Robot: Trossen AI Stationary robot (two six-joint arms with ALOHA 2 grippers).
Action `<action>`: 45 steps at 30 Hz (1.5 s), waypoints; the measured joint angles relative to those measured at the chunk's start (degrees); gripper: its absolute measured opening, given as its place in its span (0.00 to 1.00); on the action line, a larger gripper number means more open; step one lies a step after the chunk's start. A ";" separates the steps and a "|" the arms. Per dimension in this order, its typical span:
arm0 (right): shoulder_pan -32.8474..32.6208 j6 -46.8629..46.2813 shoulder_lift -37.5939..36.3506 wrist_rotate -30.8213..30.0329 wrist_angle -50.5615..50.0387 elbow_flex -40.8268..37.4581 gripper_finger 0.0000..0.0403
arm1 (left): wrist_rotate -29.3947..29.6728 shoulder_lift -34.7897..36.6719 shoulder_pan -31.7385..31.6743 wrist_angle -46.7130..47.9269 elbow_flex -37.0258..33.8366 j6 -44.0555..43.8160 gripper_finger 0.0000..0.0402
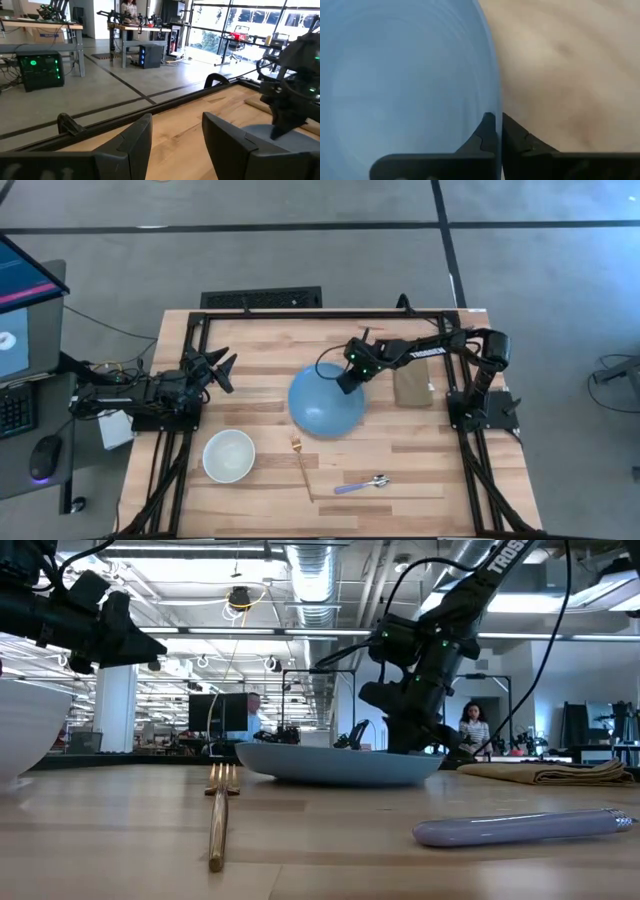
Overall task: Set table place
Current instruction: Place the blue plate in the center of the table
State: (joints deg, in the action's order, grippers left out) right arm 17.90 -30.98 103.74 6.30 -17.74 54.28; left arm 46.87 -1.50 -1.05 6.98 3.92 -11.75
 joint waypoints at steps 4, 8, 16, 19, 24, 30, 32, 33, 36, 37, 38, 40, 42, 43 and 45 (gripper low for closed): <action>-3.17 -0.40 0.02 0.10 -0.22 -0.02 0.05 | 0.00 0.00 0.00 0.00 0.00 -0.01 0.41; -6.01 -0.71 0.02 0.03 -0.76 -0.02 0.05 | 0.02 0.00 0.00 0.00 -0.01 0.00 0.41; -9.49 -0.92 0.00 -0.75 -2.05 -0.02 0.06 | 0.02 0.00 0.01 0.00 0.00 0.33 0.41; -9.69 -1.81 0.06 -0.91 -1.92 -0.09 0.11 | 0.02 0.00 0.01 0.00 0.00 0.33 0.41; -9.04 -1.35 0.04 0.95 -1.99 -0.17 0.26 | 0.04 0.00 0.01 0.00 0.00 0.50 0.41; -9.06 -1.33 0.00 1.15 -1.79 -0.13 0.37 | 0.04 0.00 0.00 0.00 -0.01 0.50 0.41; -9.07 -1.31 0.00 1.18 -1.77 -0.13 0.40 | 0.04 0.00 0.01 0.00 0.00 0.50 0.41; -9.08 -1.31 0.00 1.17 -1.77 -0.13 0.41 | 0.04 0.00 0.01 0.00 0.00 0.46 0.41; -9.08 -0.33 -0.74 1.05 -2.00 -0.18 0.43 | 0.04 0.00 0.00 -0.02 0.00 0.09 0.41; -9.08 0.17 -1.18 0.69 -2.15 -0.23 0.44 | 0.04 0.00 0.01 0.00 0.00 0.07 0.41; -9.08 0.49 -1.45 -0.01 -2.75 -0.08 0.44 | 0.04 0.00 0.00 -0.02 0.00 0.07 0.41; -8.85 1.26 -2.91 -2.80 -5.05 0.42 0.44 | 0.04 0.00 0.01 -0.02 -0.02 0.04 0.41; -8.21 2.13 -5.06 -5.21 -6.52 1.69 0.45 | -0.02 0.00 -0.01 -0.01 0.00 0.04 0.41; -7.72 2.56 -6.31 -5.89 -6.40 2.71 0.45 | -0.05 0.00 0.01 -0.07 -0.02 0.04 0.41; -6.72 3.02 -9.49 -6.77 -8.41 3.93 0.45 | -0.04 0.00 -0.01 -0.19 -0.02 0.00 0.41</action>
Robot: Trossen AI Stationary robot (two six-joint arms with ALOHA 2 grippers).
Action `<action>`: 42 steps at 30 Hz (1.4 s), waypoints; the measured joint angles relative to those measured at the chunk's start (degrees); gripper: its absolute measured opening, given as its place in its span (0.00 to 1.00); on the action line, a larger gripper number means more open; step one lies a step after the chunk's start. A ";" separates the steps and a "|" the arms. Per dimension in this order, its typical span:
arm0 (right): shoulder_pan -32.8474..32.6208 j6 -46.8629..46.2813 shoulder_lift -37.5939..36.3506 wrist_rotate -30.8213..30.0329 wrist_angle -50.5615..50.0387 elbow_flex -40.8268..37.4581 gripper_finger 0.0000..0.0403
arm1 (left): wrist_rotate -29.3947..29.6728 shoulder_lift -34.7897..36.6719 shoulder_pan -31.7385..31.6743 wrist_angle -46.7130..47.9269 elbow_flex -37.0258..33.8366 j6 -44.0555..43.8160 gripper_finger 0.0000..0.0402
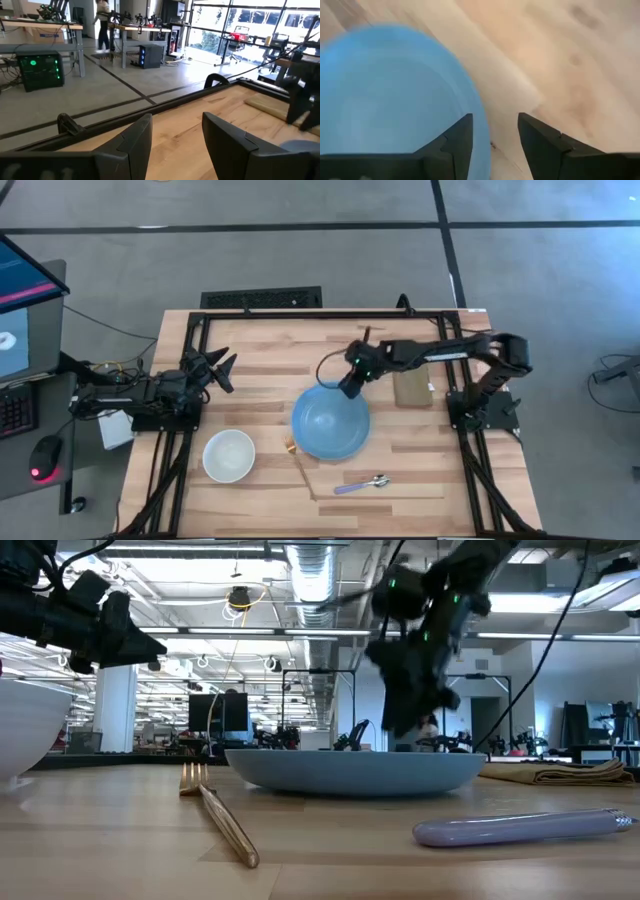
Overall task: Set table place
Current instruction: Place the blue plate in the center of the table, then stack the white bowl on the blue plate
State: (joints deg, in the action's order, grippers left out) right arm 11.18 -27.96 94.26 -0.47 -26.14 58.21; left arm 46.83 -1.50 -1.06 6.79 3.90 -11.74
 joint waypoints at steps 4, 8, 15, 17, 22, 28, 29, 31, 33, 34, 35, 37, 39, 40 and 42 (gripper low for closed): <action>2.03 0.13 -5.65 0.10 1.37 2.02 0.44 | -0.26 0.02 0.01 -0.11 -0.02 0.00 0.41; 4.05 3.01 -11.44 0.13 3.08 3.85 0.44 | -0.49 0.00 0.00 -0.16 -0.02 -0.05 0.41; 7.48 11.53 -19.52 0.17 6.13 4.44 0.44 | -3.34 0.02 0.01 -3.01 -0.27 -5.93 0.41; 8.43 11.52 -20.54 0.16 6.02 4.44 0.44 | -6.32 -0.02 0.00 -4.78 1.06 -6.58 0.41; 10.42 11.52 -20.67 0.18 5.93 4.44 0.44 | -14.26 -1.35 0.02 -5.72 8.47 -3.07 0.41; 11.94 11.50 -17.06 0.27 5.94 4.46 0.44 | -21.03 -6.63 0.02 -5.67 21.04 5.33 0.41; 11.96 11.50 -16.24 0.28 5.86 4.46 0.44 | -23.09 -8.01 0.02 -4.88 23.51 6.87 0.41; 11.94 11.50 -14.39 0.38 5.87 4.46 0.44 | -26.10 -11.32 0.02 -2.59 28.91 9.16 0.41; 11.89 11.43 -12.60 0.45 5.71 4.46 0.44 | -27.06 -15.28 0.02 2.71 34.58 10.68 0.41; 11.87 11.06 -11.88 0.57 5.69 4.46 0.44 | -27.01 -17.71 0.01 6.06 37.51 11.48 0.41; 11.81 10.31 -11.29 0.57 5.98 4.46 0.44 | -26.75 -20.13 0.02 9.78 40.33 12.21 0.41; 11.68 9.69 -10.36 0.57 6.06 4.46 0.44 | -26.19 -25.32 0.02 17.77 46.48 12.78 0.41; 11.48 9.59 -10.02 0.56 6.36 4.46 0.44 | -26.48 -30.66 0.00 25.51 52.38 12.27 0.41; 11.39 9.57 -9.90 0.57 6.96 4.46 0.44 | -27.30 -33.13 0.00 29.65 55.42 11.58 0.41; 11.37 9.57 -10.09 0.57 7.09 4.46 0.44 | -29.34 -37.92 0.00 37.89 61.18 9.63 0.41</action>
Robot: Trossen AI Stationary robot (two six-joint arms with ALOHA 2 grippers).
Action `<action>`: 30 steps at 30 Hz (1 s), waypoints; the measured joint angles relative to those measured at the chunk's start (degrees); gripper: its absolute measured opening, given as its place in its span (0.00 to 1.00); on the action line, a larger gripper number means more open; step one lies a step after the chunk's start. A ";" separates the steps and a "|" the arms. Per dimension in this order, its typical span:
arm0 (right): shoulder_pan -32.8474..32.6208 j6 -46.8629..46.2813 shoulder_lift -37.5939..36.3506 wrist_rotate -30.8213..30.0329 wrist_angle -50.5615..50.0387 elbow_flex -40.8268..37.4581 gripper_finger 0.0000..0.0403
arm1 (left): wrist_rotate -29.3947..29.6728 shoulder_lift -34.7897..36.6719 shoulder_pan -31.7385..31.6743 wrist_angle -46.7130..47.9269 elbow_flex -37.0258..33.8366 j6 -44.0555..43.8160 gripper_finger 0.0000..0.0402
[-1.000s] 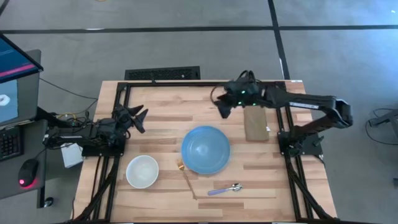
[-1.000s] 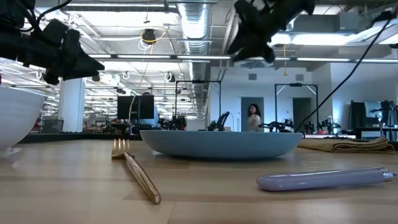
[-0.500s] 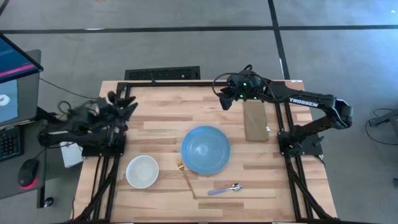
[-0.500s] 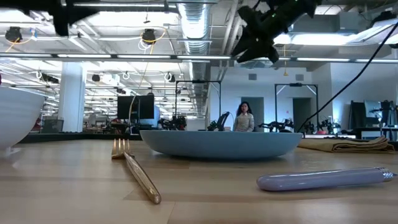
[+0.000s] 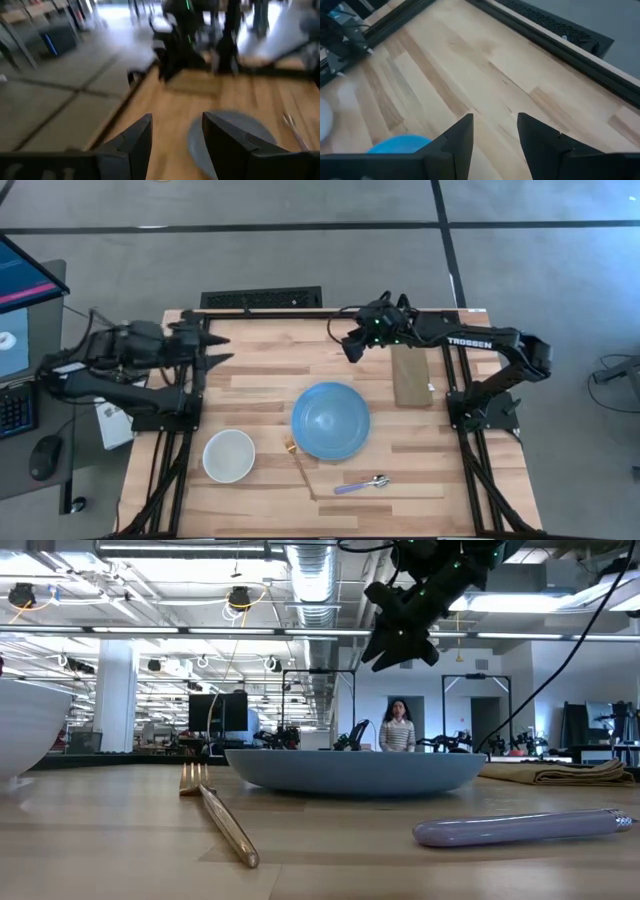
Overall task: Set table place
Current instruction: Stack the white bowl on the blue plate
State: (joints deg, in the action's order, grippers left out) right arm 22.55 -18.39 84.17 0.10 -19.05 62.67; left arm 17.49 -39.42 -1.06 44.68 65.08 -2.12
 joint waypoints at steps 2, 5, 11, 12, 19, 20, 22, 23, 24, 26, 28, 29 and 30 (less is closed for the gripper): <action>0.00 0.07 -0.24 0.00 1.82 0.03 0.44 | -1.41 -4.37 0.02 8.32 5.39 -3.09 0.41; 0.47 0.29 -1.34 -0.02 2.13 0.00 0.44 | -3.28 -9.79 0.00 20.29 11.96 -9.95 0.41; 1.89 1.38 -2.04 -0.05 3.53 0.01 0.44 | -11.19 -17.01 0.00 32.17 16.99 -19.22 0.41; 2.07 1.83 -2.13 -0.05 3.59 0.04 0.44 | -12.42 -17.93 0.00 33.09 16.77 -19.27 0.41; 3.14 2.39 -2.12 -0.15 3.24 0.04 0.44 | -18.53 -24.80 0.02 40.72 15.26 -18.81 0.41; 3.10 2.75 -2.11 -0.15 3.24 0.04 0.44 | -18.44 -25.61 0.02 41.82 15.26 -18.98 0.41; 3.08 3.84 -2.11 -0.07 3.13 0.04 0.44 | -18.34 -27.02 0.31 42.62 15.21 -18.56 0.41; 3.04 3.91 -2.11 -0.07 2.92 0.04 0.44 | -18.33 -27.53 0.63 42.60 15.21 -18.28 0.41; 2.96 3.91 -2.11 -0.09 2.79 0.04 0.44 | -18.30 -27.87 1.05 42.59 15.21 -18.10 0.41; 2.67 3.94 -2.11 -0.15 2.62 0.04 0.44 | -18.13 -28.26 2.03 42.44 15.20 -18.06 0.41; 2.56 4.26 -2.11 -0.15 2.34 0.04 0.44 | -17.33 -28.04 3.36 41.63 14.21 -19.18 0.41; 2.56 4.77 -2.11 -0.13 2.05 0.04 0.44 | -17.20 -27.65 4.06 41.16 13.16 -20.38 0.41; 2.52 4.98 -2.11 -0.06 1.66 0.04 0.44 | -17.12 -27.13 4.83 40.43 11.71 -21.66 0.41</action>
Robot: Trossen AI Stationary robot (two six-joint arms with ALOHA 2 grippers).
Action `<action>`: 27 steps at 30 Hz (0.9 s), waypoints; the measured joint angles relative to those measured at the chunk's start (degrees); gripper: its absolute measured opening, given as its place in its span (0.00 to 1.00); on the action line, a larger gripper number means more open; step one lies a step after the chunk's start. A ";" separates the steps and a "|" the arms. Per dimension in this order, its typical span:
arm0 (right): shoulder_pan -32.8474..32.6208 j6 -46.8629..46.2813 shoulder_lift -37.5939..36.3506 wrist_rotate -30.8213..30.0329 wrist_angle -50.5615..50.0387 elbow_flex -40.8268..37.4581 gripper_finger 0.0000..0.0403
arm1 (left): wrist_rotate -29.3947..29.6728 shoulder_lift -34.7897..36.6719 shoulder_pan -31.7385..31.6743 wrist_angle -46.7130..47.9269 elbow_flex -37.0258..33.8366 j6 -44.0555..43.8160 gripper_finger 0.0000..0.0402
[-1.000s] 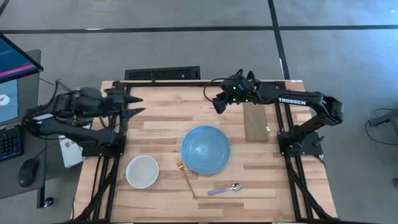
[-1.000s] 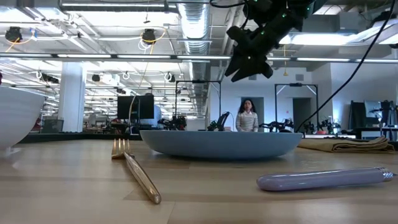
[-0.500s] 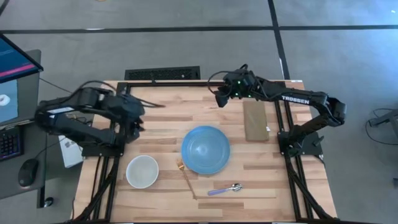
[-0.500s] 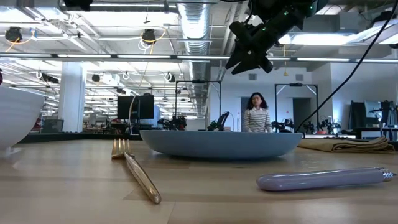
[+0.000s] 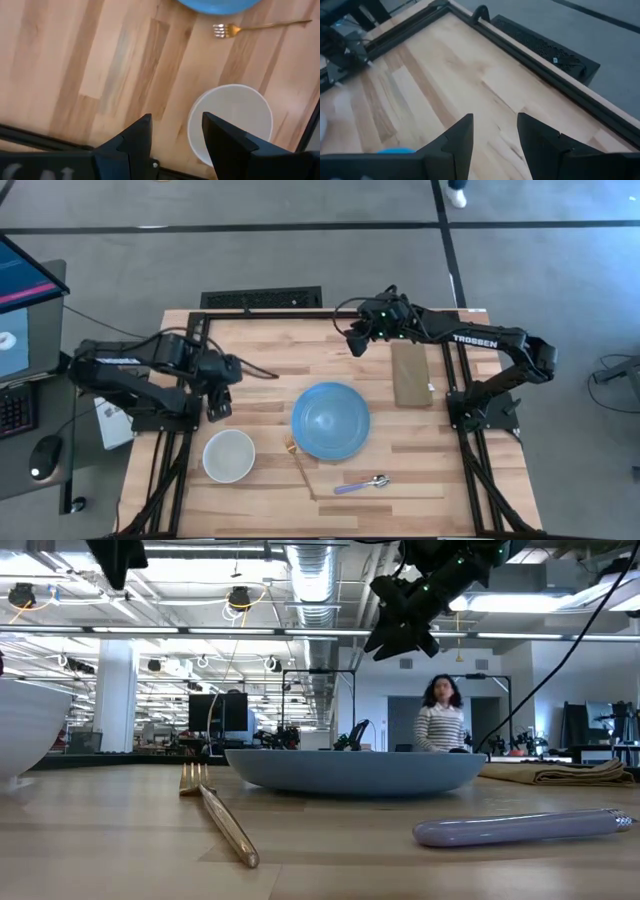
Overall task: Set table place
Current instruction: Stack the white bowl on the blue plate
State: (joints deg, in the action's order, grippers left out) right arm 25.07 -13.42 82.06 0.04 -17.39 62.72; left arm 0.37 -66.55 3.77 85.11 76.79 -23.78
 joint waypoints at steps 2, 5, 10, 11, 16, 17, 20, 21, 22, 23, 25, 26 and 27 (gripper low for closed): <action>0.03 -0.02 0.00 0.00 -0.75 0.00 0.44 | 0.05 1.11 1.78 -1.67 -3.16 -3.06 0.41; 0.06 -0.02 0.00 -0.06 -0.67 0.00 0.44 | -0.53 2.89 4.78 -5.24 -8.19 -6.54 0.41; 0.04 -0.02 0.00 -0.07 -0.33 0.00 0.44 | -0.54 5.57 9.55 -11.14 -15.56 -13.10 0.41; 0.04 -0.02 0.00 -0.06 -0.32 0.00 0.44 | -0.53 5.87 10.56 -11.93 -16.81 -14.33 0.41; 0.06 -0.03 0.00 -0.07 -0.26 0.00 0.44 | -0.67 5.91 15.06 -12.45 -21.97 -18.80 0.41; 0.06 -0.04 0.00 -0.07 -0.26 0.00 0.44 | -0.75 5.87 15.86 -12.66 -22.90 -19.43 0.41; 0.06 -0.04 0.00 -0.07 -0.24 0.00 0.44 | -0.77 5.83 17.81 -14.10 -25.36 -21.73 0.41; 0.06 -0.04 0.00 -0.07 -0.24 0.00 0.44 | -0.78 5.83 18.32 -15.10 -26.14 -22.26 0.41; 0.04 -0.06 0.00 -0.07 -0.24 0.00 0.44 | -0.62 5.82 18.82 -16.10 -26.79 -22.75 0.41; 0.04 -0.06 0.00 -0.07 -0.24 0.00 0.44 | -0.32 5.82 19.34 -17.00 -27.35 -23.11 0.41; 0.04 -0.06 0.00 -0.07 -0.24 0.00 0.44 | 0.07 5.82 20.08 -19.05 -28.63 -23.87 0.41; 0.04 -0.06 0.00 -0.07 -0.24 0.00 0.44 | 0.08 5.82 20.35 -20.07 -29.33 -24.17 0.41; 0.04 -0.06 0.00 -0.07 -0.24 0.00 0.44 | 0.08 5.80 20.65 -21.02 -30.01 -24.75 0.41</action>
State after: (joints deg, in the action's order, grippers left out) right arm 25.10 -13.47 82.06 -0.03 -17.63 62.72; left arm 0.45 -60.75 24.41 64.09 46.77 -48.53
